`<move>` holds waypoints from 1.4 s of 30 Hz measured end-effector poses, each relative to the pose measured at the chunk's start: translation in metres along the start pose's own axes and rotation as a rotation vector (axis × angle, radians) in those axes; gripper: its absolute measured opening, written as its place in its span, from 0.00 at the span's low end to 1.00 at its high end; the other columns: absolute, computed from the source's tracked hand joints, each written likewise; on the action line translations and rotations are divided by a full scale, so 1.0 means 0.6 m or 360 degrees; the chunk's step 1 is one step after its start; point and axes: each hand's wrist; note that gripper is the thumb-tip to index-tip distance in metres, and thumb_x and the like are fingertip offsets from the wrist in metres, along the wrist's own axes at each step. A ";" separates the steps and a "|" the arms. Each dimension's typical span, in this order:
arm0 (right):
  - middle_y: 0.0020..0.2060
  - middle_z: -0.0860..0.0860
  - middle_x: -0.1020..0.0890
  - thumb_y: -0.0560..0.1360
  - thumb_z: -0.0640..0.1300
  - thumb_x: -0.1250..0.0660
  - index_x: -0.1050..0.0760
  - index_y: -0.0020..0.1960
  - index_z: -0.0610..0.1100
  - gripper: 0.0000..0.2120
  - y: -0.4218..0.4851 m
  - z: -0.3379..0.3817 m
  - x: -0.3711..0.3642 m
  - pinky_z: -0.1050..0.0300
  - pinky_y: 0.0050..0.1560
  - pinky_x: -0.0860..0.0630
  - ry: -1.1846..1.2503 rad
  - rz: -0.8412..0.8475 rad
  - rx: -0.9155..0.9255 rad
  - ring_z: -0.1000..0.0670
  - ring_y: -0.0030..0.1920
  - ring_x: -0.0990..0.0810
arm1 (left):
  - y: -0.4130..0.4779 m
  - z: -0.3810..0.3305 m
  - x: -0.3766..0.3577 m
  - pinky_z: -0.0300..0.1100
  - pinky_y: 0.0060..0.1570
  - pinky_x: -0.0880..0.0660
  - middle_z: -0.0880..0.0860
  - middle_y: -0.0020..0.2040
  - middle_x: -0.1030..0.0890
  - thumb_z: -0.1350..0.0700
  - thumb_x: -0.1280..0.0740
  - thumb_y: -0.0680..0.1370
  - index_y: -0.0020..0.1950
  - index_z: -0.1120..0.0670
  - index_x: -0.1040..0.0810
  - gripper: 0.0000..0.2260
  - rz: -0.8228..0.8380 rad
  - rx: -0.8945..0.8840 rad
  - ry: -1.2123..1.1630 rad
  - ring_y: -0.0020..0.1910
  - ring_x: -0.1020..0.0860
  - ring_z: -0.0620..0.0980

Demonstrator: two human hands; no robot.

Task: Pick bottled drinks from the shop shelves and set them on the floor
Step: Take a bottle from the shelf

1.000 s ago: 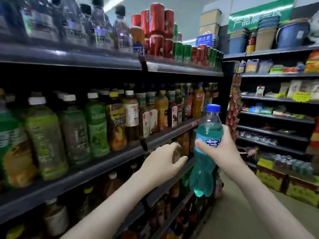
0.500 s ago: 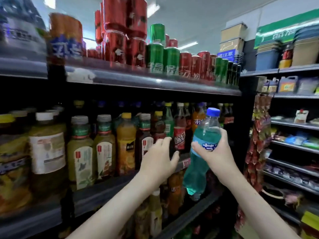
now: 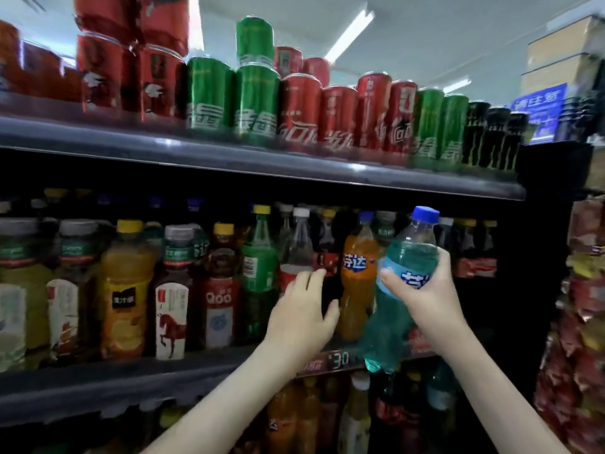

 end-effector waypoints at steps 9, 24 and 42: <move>0.47 0.66 0.21 0.65 0.50 0.22 0.36 0.53 0.68 0.28 0.081 -0.092 0.113 0.58 0.46 0.24 0.0059 -0.0017 -0.0022 0.62 0.47 0.20 | 0.108 -0.101 -0.090 0.42 0.72 0.45 0.57 0.75 0.39 0.50 0.37 0.79 0.78 0.57 0.46 0.31 -0.0158 -0.0012 0.0021 0.74 0.43 0.53; 0.47 0.63 0.23 0.67 0.49 0.23 0.37 0.58 0.61 0.28 0.130 -0.169 0.159 0.67 0.45 0.27 0.0047 -0.0058 -0.0008 0.66 0.48 0.22 | 0.164 -0.116 -0.151 0.52 0.68 0.38 0.64 0.71 0.38 0.53 0.29 0.75 0.78 0.58 0.52 0.41 -0.0407 0.0215 0.0078 0.69 0.37 0.63; 0.47 0.67 0.21 0.67 0.49 0.23 0.36 0.61 0.56 0.29 0.134 -0.154 0.126 0.63 0.45 0.24 0.0480 0.0539 0.0016 0.64 0.48 0.21 | 0.147 -0.142 -0.115 0.50 0.55 0.29 0.60 0.59 0.25 0.39 0.32 0.73 0.69 0.59 0.39 0.34 -0.0524 0.0495 0.0498 0.59 0.29 0.60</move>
Point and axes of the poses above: each hand's wrist, its own y-axis towards the middle knuckle, its own x-axis out of the back of the hand, z = x × y
